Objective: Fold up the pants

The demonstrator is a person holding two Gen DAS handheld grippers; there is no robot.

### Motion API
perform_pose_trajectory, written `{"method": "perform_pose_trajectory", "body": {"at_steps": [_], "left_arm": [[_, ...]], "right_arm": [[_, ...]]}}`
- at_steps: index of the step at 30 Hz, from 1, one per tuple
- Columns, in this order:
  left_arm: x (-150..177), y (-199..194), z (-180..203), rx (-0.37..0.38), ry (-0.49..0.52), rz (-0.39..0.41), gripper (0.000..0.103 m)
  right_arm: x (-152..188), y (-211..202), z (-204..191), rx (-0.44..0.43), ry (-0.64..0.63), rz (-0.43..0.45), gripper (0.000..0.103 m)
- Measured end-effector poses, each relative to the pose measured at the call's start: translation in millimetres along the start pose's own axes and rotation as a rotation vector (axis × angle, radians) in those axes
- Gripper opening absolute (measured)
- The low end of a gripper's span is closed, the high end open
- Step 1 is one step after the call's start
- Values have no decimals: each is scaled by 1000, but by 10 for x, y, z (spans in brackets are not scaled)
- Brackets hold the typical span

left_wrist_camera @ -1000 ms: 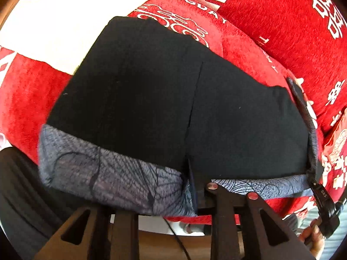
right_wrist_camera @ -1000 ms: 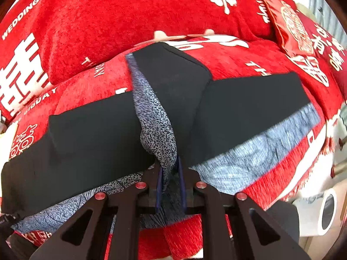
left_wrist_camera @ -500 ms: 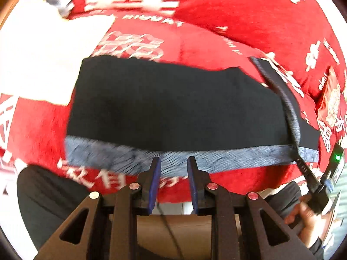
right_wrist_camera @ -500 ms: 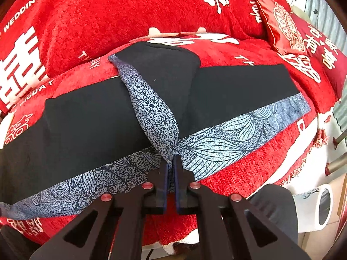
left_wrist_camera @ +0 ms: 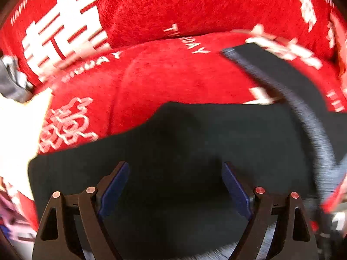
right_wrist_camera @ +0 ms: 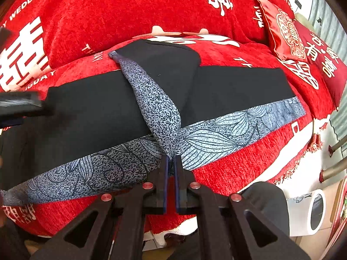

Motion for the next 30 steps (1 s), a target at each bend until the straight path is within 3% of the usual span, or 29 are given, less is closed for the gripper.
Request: {"method": "perform_pose_trajectory", "body": {"at_steps": [2,6,7,8,9,11,14,18,22,24,28,30], "left_arm": [[43,26,-118,-4,17,26,88],[108,72,-681,-72,-33,8,88],[140,114,-864,-123,-50,-3,88],[147,145,-979,-108,-67,-9,96],[166,151,-1106,-59,-103,-14,97],[199,170,-1355,-97,-158,-45,97],[146,151,-1428,-46,-207,-80,97],[-76,91,-1058,47,-220,-85,97],[-269,209,-412,32,-57,-74,97],[-403,333,-357,-11,-55,-67,98],[-715,584,-483,59,-140,-155,103],[-814,587,-511,67,-142,-144,103]], "right_arm": [[9,-8,22,-18,12,-6,14],[7,-116,186,-19,38,25,64],[0,-157,220,-20,43,37,65],[-16,-213,259,-20,46,52,66],[-43,-236,283,-18,42,59,66],[-104,-284,315,-13,27,76,68],[-172,-360,290,-14,13,98,72],[-211,-435,119,-20,-55,128,73],[-207,-483,-127,-41,-155,148,75],[-227,-498,-172,-49,-187,156,77],[-360,-470,-114,2,-228,173,79],[-458,-382,-59,8,-229,157,79]]}}
Point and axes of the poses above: each gripper's, at about its wrist camera, not at the fingertips, and y roughly the way its jaws point, z to its right, x to its underside, the point moved 5 cm from there along y, roughly the way its jaws point, and after that the axes turned 11 degrees about -y, right-handed, at the moved point
